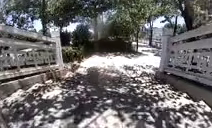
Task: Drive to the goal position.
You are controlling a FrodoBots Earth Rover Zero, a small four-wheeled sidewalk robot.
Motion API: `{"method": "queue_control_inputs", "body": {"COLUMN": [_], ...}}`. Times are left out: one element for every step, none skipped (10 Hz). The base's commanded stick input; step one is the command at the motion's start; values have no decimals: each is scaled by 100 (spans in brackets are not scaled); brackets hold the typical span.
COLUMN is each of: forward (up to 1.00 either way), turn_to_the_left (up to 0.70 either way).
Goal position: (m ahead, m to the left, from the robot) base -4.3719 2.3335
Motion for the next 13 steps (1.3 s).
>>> {"method": "queue_control_inputs", "body": {"forward": [45, 45, 45, 45, 45, 45, 45, 45, 45, 45, 45, 45, 45], "turn_to_the_left": [0, 0, 0, 0, 0, 0, 0, 0, 0, 0, 0, 0, 0]}}
